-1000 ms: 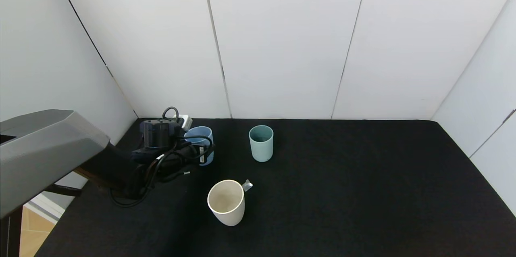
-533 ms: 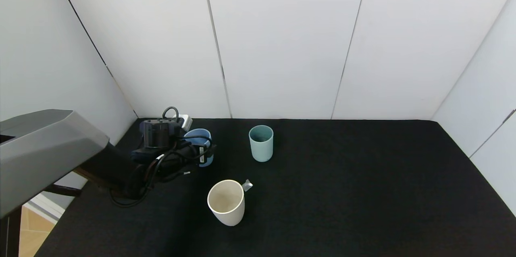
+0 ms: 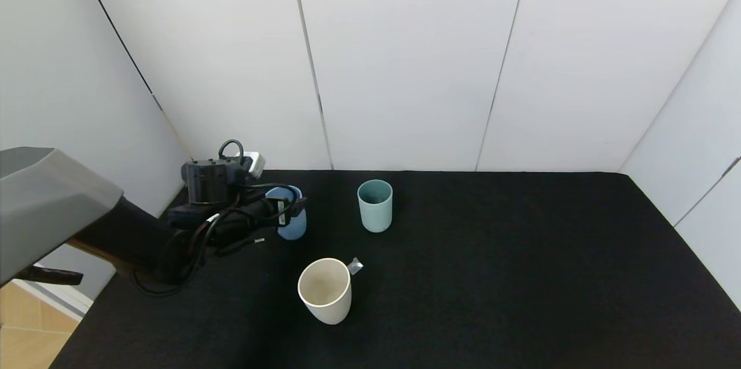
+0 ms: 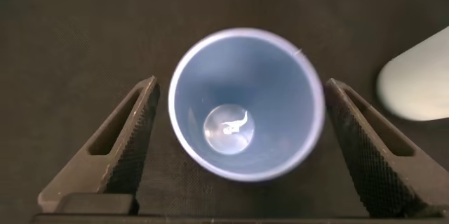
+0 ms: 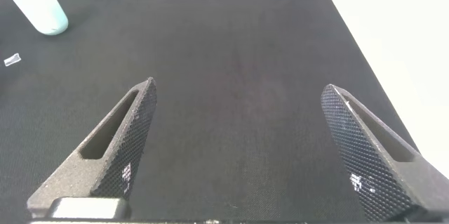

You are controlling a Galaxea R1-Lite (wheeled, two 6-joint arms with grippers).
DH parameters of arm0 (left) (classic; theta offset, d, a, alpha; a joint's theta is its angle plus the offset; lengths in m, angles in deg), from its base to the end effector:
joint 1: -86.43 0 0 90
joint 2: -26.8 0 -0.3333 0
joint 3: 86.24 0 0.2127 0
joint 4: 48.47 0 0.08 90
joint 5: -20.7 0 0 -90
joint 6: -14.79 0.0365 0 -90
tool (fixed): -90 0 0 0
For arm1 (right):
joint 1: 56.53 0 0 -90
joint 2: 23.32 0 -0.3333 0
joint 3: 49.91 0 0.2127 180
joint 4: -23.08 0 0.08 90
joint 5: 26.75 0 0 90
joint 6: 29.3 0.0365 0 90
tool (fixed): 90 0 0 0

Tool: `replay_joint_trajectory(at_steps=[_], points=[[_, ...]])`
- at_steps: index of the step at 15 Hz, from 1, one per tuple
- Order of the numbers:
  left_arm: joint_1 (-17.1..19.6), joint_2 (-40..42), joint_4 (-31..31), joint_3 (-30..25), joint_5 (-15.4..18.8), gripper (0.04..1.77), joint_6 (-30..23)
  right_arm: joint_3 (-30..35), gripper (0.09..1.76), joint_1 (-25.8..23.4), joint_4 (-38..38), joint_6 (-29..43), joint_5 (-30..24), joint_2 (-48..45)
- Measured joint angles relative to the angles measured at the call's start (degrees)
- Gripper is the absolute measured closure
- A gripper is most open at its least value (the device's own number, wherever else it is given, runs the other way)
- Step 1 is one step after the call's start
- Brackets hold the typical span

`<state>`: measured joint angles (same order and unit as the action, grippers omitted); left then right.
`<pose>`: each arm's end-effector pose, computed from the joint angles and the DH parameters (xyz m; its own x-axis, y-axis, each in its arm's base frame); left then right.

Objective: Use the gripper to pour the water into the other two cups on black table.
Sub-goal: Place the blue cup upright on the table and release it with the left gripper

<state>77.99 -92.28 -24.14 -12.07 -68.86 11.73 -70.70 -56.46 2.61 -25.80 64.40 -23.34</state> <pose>0.4171 -0.0622 0.1002 0.9249 -0.1450 -0.3515 0.1351 0.9894 -0.0527 -0.0180 -0.0008 0.0761 0.9998 -0.0188 0.0059 0.0185 0.9980 0.0612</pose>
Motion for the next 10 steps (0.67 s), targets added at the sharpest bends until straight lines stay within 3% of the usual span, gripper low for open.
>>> replay_joint_trajectory(at_steps=[5, 10], points=[[-0.1, 8.1, 0.0, -4.0, 0.0, 0.13, 0.5, 0.0, 0.14, 0.0, 0.0, 0.0, 0.0, 0.0], [-0.2, 20.5, -0.1, -12.0, -0.5, 0.11, 2.1, 0.0, 0.14, 0.0, 0.0, 0.0, 0.0, 0.0]])
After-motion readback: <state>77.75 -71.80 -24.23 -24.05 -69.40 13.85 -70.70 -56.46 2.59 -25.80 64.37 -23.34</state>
